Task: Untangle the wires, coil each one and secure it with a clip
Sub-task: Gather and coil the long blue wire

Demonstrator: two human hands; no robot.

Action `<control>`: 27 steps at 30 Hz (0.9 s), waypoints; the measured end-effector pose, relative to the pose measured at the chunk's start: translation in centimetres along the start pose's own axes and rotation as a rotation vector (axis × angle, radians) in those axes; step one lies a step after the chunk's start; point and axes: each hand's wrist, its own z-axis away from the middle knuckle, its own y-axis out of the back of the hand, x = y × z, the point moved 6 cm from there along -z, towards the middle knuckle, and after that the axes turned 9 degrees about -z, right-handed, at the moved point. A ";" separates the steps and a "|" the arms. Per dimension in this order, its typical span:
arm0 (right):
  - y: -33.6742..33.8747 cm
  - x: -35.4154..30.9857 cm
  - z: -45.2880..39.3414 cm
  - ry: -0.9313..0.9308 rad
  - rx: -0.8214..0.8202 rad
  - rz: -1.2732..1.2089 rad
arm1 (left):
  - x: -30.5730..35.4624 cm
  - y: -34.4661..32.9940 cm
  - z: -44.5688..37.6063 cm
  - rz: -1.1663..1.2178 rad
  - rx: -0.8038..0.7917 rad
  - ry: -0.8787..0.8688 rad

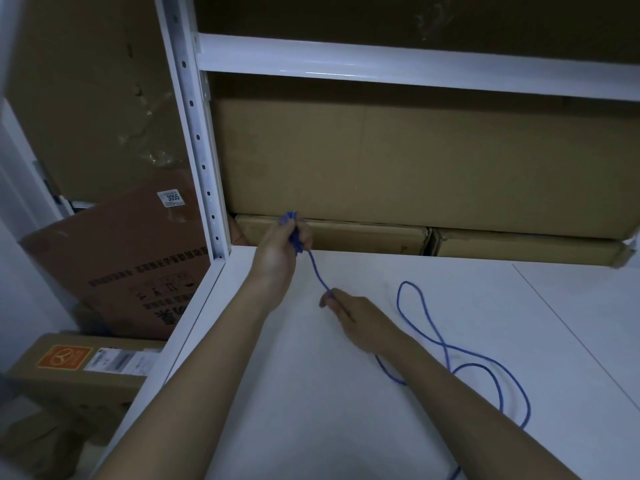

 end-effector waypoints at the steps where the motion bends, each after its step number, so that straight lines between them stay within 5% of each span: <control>1: -0.7 -0.4 0.1 0.013 -0.051 0.074 | -0.3 0.0 -0.1 -0.121 0.028 -0.010; 8: -1.4 -4.2 1.1 0.284 -0.089 0.433 | -3.6 0.4 0.5 -0.853 -0.035 -0.030; 13: 0.5 -6.7 1.5 0.389 -0.067 0.596 | -5.5 1.6 1.7 -1.072 -0.181 0.246; 18: 5.6 -7.9 -0.1 0.376 0.181 0.877 | -6.0 1.6 2.6 -0.925 -0.333 0.376; 21: 7.9 -8.0 -0.3 0.469 0.488 0.718 | -5.0 0.3 3.0 -0.763 -0.295 0.414; 27: 7.2 -4.4 -1.6 0.166 0.290 0.023 | -1.2 -0.1 2.9 -0.061 -0.282 0.210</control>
